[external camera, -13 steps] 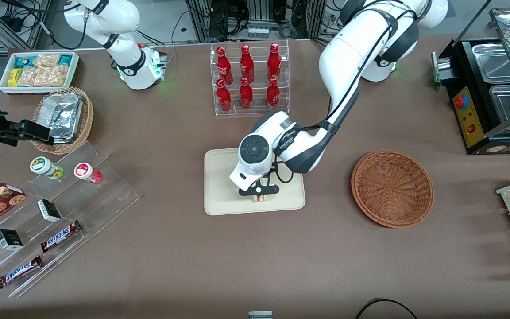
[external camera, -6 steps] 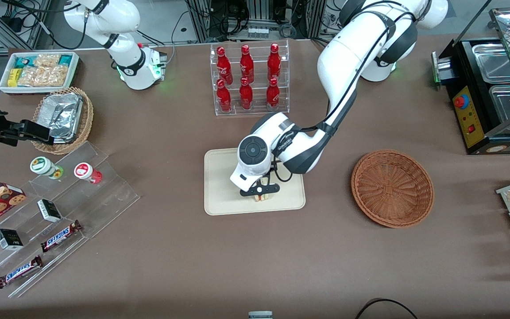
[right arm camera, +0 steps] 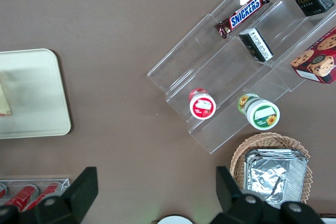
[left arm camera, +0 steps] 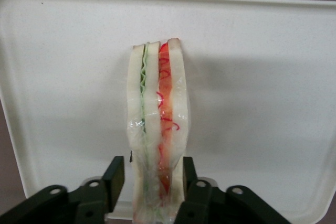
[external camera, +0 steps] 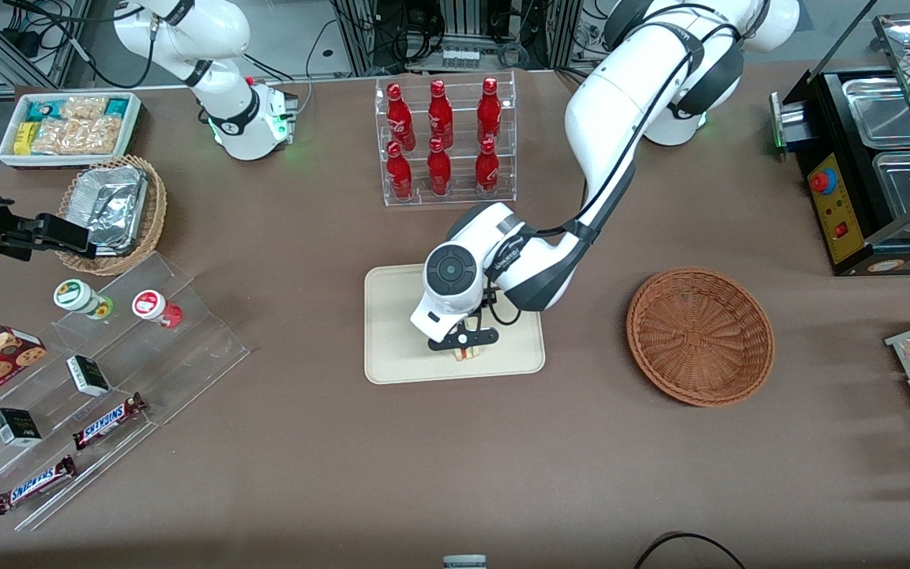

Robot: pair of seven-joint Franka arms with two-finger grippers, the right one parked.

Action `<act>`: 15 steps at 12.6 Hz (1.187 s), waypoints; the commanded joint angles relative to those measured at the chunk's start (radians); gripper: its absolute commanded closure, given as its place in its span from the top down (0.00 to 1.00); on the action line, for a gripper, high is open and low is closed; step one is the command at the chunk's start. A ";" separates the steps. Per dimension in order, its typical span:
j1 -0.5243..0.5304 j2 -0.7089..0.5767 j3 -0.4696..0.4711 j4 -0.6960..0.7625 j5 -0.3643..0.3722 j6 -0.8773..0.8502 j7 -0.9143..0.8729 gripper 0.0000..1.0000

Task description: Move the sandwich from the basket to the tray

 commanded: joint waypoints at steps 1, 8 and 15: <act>-0.008 -0.028 0.009 0.019 0.017 -0.014 -0.007 1.00; 0.054 -0.154 0.008 0.014 0.021 -0.118 0.118 1.00; 0.254 -0.390 0.006 -0.185 0.010 -0.204 0.474 1.00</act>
